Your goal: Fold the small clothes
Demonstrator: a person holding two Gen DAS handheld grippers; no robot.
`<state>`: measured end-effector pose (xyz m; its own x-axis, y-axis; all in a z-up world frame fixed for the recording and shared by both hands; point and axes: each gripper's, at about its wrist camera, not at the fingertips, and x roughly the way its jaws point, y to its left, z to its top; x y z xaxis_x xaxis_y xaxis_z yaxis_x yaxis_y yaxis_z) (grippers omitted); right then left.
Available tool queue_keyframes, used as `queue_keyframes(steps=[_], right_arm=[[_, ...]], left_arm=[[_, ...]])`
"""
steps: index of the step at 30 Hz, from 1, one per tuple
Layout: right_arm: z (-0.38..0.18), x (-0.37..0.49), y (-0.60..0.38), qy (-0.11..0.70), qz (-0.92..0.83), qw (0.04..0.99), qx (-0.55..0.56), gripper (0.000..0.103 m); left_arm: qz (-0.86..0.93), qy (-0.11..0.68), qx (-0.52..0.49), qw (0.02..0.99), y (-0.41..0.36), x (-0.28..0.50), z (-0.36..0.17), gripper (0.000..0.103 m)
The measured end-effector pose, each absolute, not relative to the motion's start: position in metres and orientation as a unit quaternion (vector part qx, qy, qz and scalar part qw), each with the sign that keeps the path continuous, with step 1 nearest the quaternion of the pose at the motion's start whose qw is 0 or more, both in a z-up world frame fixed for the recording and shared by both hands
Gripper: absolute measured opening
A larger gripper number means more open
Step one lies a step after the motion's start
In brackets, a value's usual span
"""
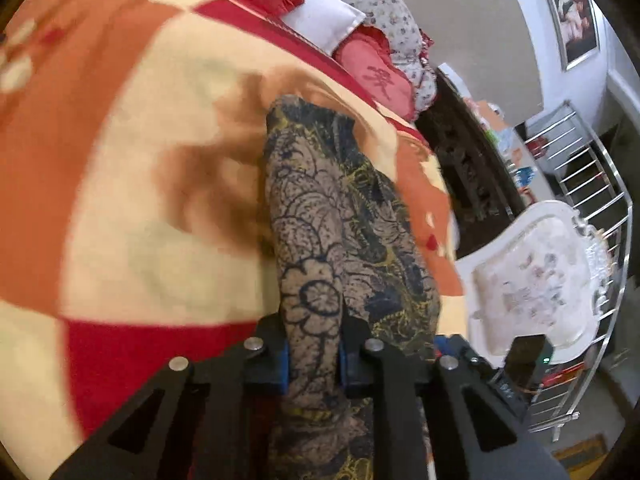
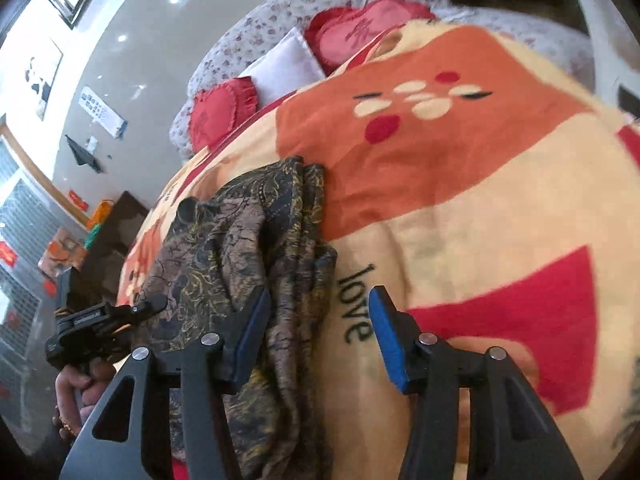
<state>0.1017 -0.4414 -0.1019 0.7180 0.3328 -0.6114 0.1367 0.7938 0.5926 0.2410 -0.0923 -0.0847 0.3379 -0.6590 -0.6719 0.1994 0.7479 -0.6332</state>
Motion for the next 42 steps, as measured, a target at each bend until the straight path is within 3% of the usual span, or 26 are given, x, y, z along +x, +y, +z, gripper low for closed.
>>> queue_keyframes(steps=[5,10,18,22,28,30,32,33,34,36,38,42], right_arm=[[-0.101,0.106,-0.418,0.367,0.093,0.874,0.304,0.053],[-0.101,0.129,-0.391,0.370,0.115,0.869,0.309,0.054],[-0.125,0.172,-0.385,0.383,0.136,0.811,0.422,0.054],[-0.129,0.184,-0.380,0.370,0.171,0.788,0.462,0.060],[-0.107,0.202,-0.351,0.410,0.178,0.836,0.317,0.062],[-0.103,0.210,-0.341,0.430,0.171,0.846,0.266,0.062],[-0.102,0.217,-0.332,0.445,0.168,0.852,0.220,0.062],[-0.102,0.220,-0.328,0.449,0.169,0.855,0.197,0.062],[-0.103,0.222,-0.325,0.448,0.169,0.858,0.184,0.061],[-0.103,0.221,-0.321,0.438,0.172,0.866,0.168,0.050],[-0.103,0.221,-0.316,0.434,0.180,0.867,0.167,0.028],[-0.086,0.216,-0.304,0.420,0.163,0.880,0.150,0.021]], left_arm=[[-0.219,0.521,-0.228,0.793,-0.056,0.257,-0.098,0.019],[-0.199,0.523,-0.191,0.806,-0.072,0.251,-0.109,0.029],[-0.206,0.522,-0.204,0.802,-0.062,0.246,-0.114,0.039],[-0.198,0.504,-0.148,0.827,-0.074,0.250,-0.101,0.051],[-0.196,0.483,-0.138,0.842,-0.081,0.271,-0.095,0.057],[-0.190,0.488,-0.142,0.840,-0.082,0.281,-0.101,0.055],[-0.196,0.488,-0.147,0.838,-0.081,0.286,-0.104,0.040],[-0.205,0.487,-0.150,0.835,-0.081,0.288,-0.105,0.027],[-0.206,0.487,-0.153,0.835,-0.081,0.289,-0.106,0.021],[-0.202,0.484,-0.159,0.836,-0.080,0.289,-0.105,0.012],[-0.201,0.474,-0.153,0.844,-0.077,0.285,-0.098,0.010],[-0.212,0.461,-0.143,0.849,-0.062,0.281,-0.075,0.009]])
